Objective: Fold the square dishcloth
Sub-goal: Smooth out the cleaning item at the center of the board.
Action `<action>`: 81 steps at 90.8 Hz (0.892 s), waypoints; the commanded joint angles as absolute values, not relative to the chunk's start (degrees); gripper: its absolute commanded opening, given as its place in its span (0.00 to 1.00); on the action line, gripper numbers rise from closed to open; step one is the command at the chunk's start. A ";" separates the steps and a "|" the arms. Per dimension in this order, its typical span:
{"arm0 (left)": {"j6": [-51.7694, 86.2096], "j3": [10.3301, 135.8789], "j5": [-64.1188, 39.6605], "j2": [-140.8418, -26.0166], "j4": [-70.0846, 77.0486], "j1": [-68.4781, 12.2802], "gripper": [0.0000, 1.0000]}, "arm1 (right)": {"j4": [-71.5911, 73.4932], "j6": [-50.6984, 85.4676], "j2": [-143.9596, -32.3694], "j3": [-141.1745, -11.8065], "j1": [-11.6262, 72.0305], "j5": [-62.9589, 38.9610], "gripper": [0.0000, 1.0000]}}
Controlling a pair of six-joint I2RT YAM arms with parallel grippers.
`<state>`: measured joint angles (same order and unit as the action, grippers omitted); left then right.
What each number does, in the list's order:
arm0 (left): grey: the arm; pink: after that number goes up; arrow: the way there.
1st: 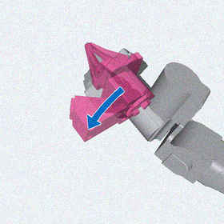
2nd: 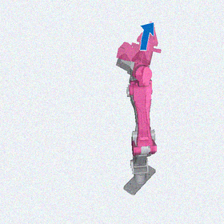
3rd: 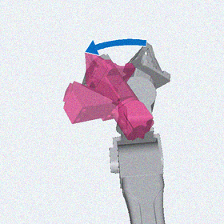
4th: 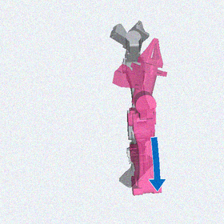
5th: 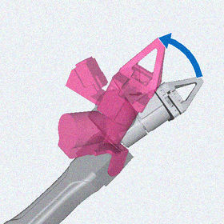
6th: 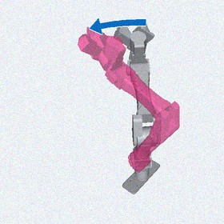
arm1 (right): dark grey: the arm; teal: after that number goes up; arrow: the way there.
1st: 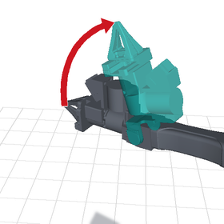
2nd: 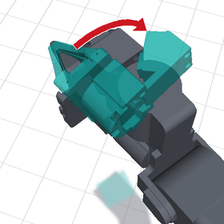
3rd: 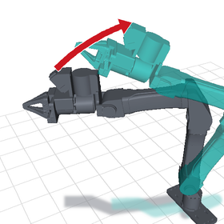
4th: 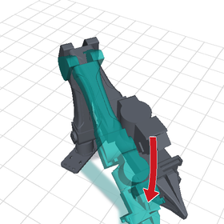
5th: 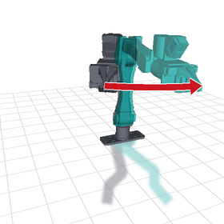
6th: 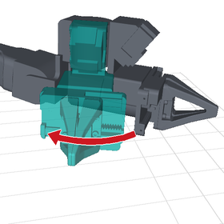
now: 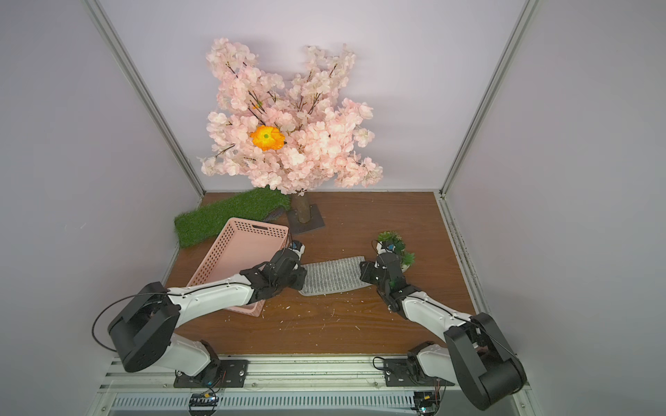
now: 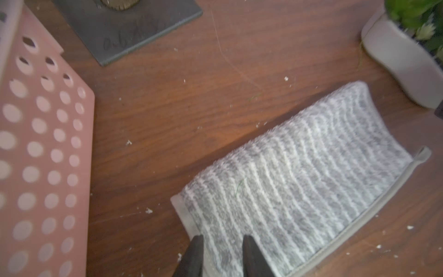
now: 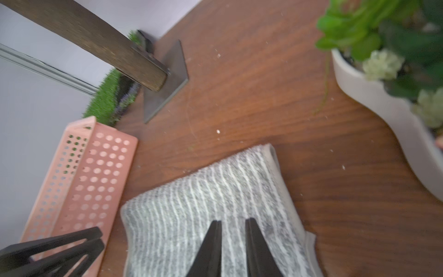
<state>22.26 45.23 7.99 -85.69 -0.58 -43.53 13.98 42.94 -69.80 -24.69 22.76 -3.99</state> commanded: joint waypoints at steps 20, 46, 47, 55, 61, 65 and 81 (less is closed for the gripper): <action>24.20 49.48 3.11 -92.94 7.33 -43.85 0.27 | 24.73 44.84 -80.11 -30.73 27.39 -6.70 0.21; 25.27 49.28 2.70 -98.81 10.43 -42.19 0.24 | 33.53 47.29 -94.52 -36.13 31.67 -9.99 0.21; 25.42 49.16 2.63 -98.93 10.58 -41.92 0.24 | 33.95 47.46 -95.12 -36.17 31.66 -10.14 0.20; 26.14 47.85 1.78 -99.76 12.38 -40.54 0.23 | 35.99 48.49 -99.01 -36.74 31.65 -11.02 0.20; 26.06 47.46 1.63 -100.20 12.67 -39.85 0.23 | 36.42 48.47 -101.15 -37.35 31.49 -11.11 0.20; 25.79 47.39 1.87 -100.40 12.39 -39.54 0.23 | 36.53 48.32 -102.13 -37.66 31.20 -10.87 0.20; 25.40 46.53 2.61 -100.88 12.47 -38.41 0.23 | 37.49 47.90 -103.47 -36.64 28.26 -10.30 0.20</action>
<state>25.30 47.55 2.57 -100.05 11.33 -39.42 34.57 47.86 -103.20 -36.91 30.24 -10.57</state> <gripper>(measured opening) 0.231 0.199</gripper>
